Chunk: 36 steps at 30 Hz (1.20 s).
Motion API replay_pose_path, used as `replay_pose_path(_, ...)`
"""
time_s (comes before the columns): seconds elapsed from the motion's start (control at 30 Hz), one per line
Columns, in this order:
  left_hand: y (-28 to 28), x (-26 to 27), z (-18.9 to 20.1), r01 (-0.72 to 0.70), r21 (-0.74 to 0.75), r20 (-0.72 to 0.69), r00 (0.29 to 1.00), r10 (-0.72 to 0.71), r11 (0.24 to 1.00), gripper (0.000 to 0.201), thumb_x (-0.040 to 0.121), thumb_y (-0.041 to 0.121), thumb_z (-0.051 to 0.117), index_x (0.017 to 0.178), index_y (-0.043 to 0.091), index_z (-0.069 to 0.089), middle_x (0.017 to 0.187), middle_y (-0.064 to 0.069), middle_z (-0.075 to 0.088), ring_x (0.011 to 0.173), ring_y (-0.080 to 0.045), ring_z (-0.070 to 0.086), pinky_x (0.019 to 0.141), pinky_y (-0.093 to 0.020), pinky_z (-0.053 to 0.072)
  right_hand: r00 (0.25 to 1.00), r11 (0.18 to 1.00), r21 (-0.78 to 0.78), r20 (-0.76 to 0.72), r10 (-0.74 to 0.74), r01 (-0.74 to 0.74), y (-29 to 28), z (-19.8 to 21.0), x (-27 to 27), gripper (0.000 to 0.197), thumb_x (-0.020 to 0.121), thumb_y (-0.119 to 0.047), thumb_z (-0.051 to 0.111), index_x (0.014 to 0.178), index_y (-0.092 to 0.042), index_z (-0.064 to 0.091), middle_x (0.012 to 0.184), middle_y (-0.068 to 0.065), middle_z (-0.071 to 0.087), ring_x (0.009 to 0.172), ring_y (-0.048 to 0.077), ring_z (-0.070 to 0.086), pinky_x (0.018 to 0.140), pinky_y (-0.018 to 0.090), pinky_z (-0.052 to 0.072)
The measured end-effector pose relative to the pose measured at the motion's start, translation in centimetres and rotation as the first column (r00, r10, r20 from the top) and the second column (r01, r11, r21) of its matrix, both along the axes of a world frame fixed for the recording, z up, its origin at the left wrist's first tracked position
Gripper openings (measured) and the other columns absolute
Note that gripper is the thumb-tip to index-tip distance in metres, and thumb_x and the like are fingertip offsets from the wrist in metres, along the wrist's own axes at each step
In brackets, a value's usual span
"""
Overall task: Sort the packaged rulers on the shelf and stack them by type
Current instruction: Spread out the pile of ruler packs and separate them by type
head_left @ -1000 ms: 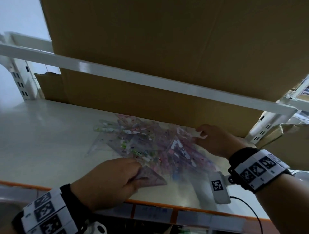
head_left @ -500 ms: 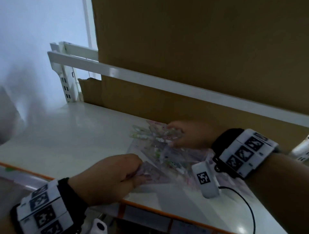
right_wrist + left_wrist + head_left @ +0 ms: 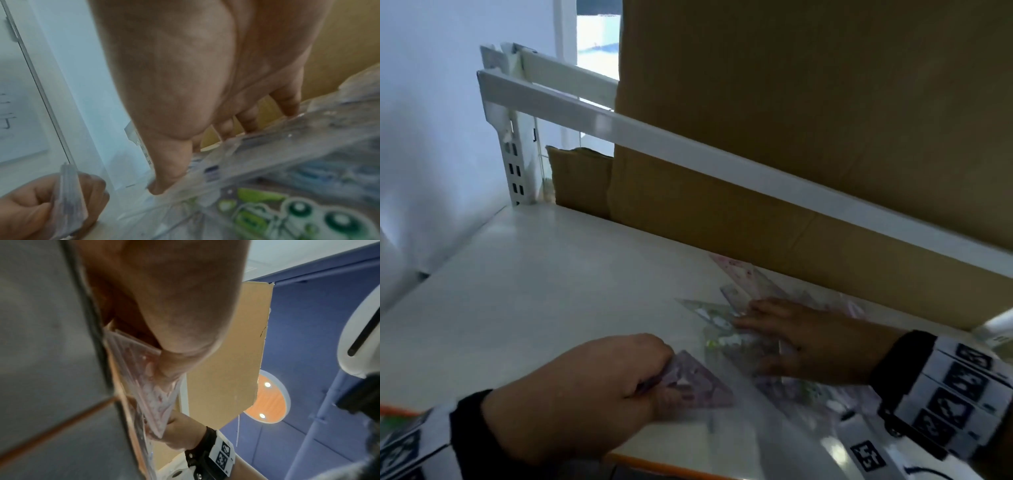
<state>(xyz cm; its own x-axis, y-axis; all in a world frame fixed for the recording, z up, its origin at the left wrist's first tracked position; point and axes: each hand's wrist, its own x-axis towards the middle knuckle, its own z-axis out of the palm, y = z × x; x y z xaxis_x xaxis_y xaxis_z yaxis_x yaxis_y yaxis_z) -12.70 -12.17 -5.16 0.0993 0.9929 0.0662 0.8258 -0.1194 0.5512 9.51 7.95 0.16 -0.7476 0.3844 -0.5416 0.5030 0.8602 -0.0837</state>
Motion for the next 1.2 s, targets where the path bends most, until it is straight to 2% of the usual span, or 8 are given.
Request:
replay_pose_path(0.07, 0.2, -0.1, -0.3, 0.004, -0.023, -0.023, 1.000, -0.005, 1.000, 0.041, 0.089, 0.069, 0.044, 0.082, 0.028, 0.044, 0.088, 0.015, 0.046, 0.078, 0.000, 0.047, 0.061, -0.010, 0.034, 0.999, 0.998, -0.038, -0.011, -0.049, 0.049, -0.4, 0.7, -0.1, 0.073, 0.079, -0.078, 0.041, 0.146, -0.056, 0.021, 0.156, -0.023, 0.016, 0.139, -0.009, 0.011, 0.100, 0.001, 0.005)
replay_pose_path(0.23, 0.5, -0.2, -0.6, 0.033, -0.031, -0.059, 0.998, -0.035, 0.999, 0.041, 0.086, 0.074, 0.037, 0.071, 0.036, 0.036, 0.078, 0.015, 0.041, 0.067, 0.000, 0.042, 0.059, -0.013, 0.031, 0.880, 0.915, 0.005, -0.276, -0.386, 0.403, 2.5, 2.3, -4.6, 0.046, 0.097, -0.053, 0.048, 0.128, -0.022, 0.061, 0.131, -0.003, 0.061, 0.111, 0.013, 0.059, 0.094, 0.031, 0.046)
replay_pose_path(0.37, 0.5, -0.2, -0.5, 0.031, -0.038, -0.095, 0.995, -0.034, 0.999, 0.043, 0.088, 0.074, 0.034, 0.071, 0.035, 0.035, 0.081, 0.012, 0.042, 0.073, -0.004, 0.045, 0.070, -0.023, 0.042, 0.953, 0.929, 0.222, -0.008, -0.302, 0.296, 5.1, 1.5, -9.3, 0.033, 0.098, -0.039, 0.053, 0.109, -0.010, 0.064, 0.109, 0.006, 0.062, 0.102, 0.024, 0.059, 0.085, 0.033, 0.046)
replay_pose_path(0.5, 0.4, -0.1, -0.1, 0.028, -0.043, -0.119, 0.992, -0.033, 0.999, 0.038, 0.092, 0.064, 0.040, 0.070, 0.033, 0.032, 0.079, 0.012, 0.039, 0.071, -0.004, 0.039, 0.064, -0.017, 0.032, 0.966, 0.942, 0.300, 0.163, -0.203, 0.147, 4.9, 0.3, -11.4, 0.041, 0.090, -0.046, 0.065, 0.105, -0.007, 0.064, 0.099, 0.007, 0.063, 0.088, 0.022, 0.059, 0.072, 0.031, 0.045)
replay_pose_path(0.7, 0.4, -0.3, 0.3, -0.085, -0.029, -0.068, 0.994, 0.083, 0.996, 0.036, 0.093, 0.060, 0.044, 0.070, 0.034, 0.035, 0.078, 0.012, 0.041, 0.069, 0.000, 0.042, 0.057, -0.011, 0.028, 0.988, 0.975, 0.159, -0.025, -0.150, 0.153, 3.5, 0.0, -12.4, 0.061, 0.084, -0.030, 0.076, 0.137, -0.016, 0.050, 0.133, 0.008, 0.051, 0.116, 0.025, 0.053, 0.098, 0.036, 0.046)
replay_pose_path(0.83, 0.5, -0.4, 0.3, -0.177, -0.029, -0.002, 0.984, 0.177, 0.984, 0.038, 0.093, 0.061, 0.046, 0.070, 0.032, 0.038, 0.077, 0.011, 0.045, 0.070, -0.007, 0.047, 0.059, -0.017, 0.031, 0.989, 0.975, 0.166, -0.023, -0.145, 0.147, 3.1, 0.1, -13.4, 0.068, 0.082, -0.028, 0.078, 0.141, -0.017, 0.046, 0.139, 0.007, 0.050, 0.120, 0.024, 0.052, 0.090, 0.027, 0.043)
replay_pose_path(1.0, 0.8, -0.8, -0.1, -0.241, -0.001, 0.059, 0.969, 0.241, 0.971, 0.035, 0.095, 0.053, 0.050, 0.070, 0.030, 0.041, 0.077, 0.008, 0.048, 0.071, -0.006, 0.048, 0.057, -0.016, 0.035, 0.979, 0.971, 0.152, 0.049, -0.196, 0.186, 3.7, 0.3, -13.4, 0.062, 0.079, -0.036, 0.080, 0.132, -0.015, 0.055, 0.128, 0.002, 0.059, 0.109, 0.022, 0.058, 0.085, 0.031, 0.049)
replay_pose_path(1.2, 0.8, -0.9, -0.5, -0.281, -0.004, 0.052, 0.958, 0.281, 0.960, 0.034, 0.093, 0.053, 0.051, 0.071, 0.028, 0.044, 0.076, 0.006, 0.050, 0.072, -0.004, 0.050, 0.055, -0.017, 0.037, 0.947, 0.977, 0.016, -0.249, -0.201, 0.212, 3.9, 0.6, -13.1, 0.024, 0.088, -0.032, 0.073, 0.108, -0.020, 0.071, 0.095, -0.009, 0.066, 0.089, 0.011, 0.062, 0.072, 0.024, 0.046)
